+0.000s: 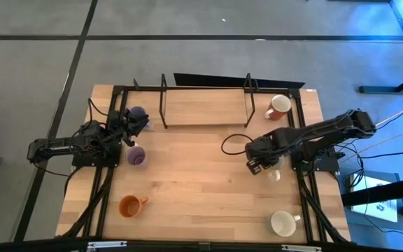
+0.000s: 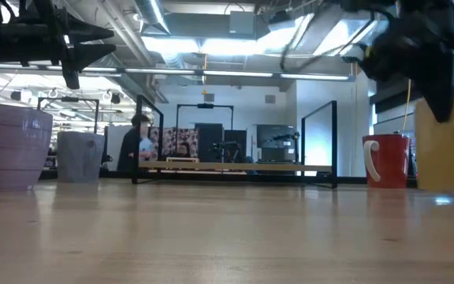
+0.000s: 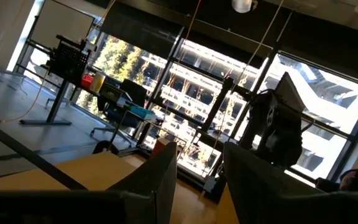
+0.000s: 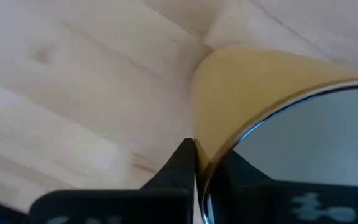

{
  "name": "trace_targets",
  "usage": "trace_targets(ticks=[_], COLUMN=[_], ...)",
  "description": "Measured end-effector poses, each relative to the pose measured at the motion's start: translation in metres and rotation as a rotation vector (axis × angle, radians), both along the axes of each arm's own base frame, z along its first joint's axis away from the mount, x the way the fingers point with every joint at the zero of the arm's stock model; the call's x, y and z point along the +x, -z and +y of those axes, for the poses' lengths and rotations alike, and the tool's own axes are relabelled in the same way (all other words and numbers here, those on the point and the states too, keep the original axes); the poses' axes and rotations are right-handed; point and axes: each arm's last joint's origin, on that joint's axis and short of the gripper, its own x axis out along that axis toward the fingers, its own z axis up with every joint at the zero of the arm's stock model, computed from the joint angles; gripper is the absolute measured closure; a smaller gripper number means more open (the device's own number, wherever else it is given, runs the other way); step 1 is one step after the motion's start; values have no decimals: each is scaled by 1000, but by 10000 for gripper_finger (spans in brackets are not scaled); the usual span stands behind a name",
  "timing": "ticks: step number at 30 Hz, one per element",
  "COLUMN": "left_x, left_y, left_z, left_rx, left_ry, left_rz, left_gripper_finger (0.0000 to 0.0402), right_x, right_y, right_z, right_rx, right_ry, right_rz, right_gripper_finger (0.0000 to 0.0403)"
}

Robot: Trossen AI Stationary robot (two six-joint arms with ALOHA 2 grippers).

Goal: Place coffee mugs
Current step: Put the yellow mug on the shelf

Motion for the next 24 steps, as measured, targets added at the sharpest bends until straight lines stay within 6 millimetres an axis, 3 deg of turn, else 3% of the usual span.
trace_targets(ticks=[10, 18, 24], left_x=[0, 0, 0], left_y=[0, 0, 0], left_z=[1, 1, 1], left_rx=[-6, -6, -10], left_ry=[-21, -21, -30], left_rz=[-1, -1, -1], left_gripper_finger=[276, 276, 276], right_x=[38, 66, 74], right_y=[-20, -8, 2], right_z=[-19, -46, -63], right_rx=[-107, -118, -103], right_ry=[-30, -72, -41], right_rz=[-119, -72, -37], right_gripper_finger=[398, 399, 396])
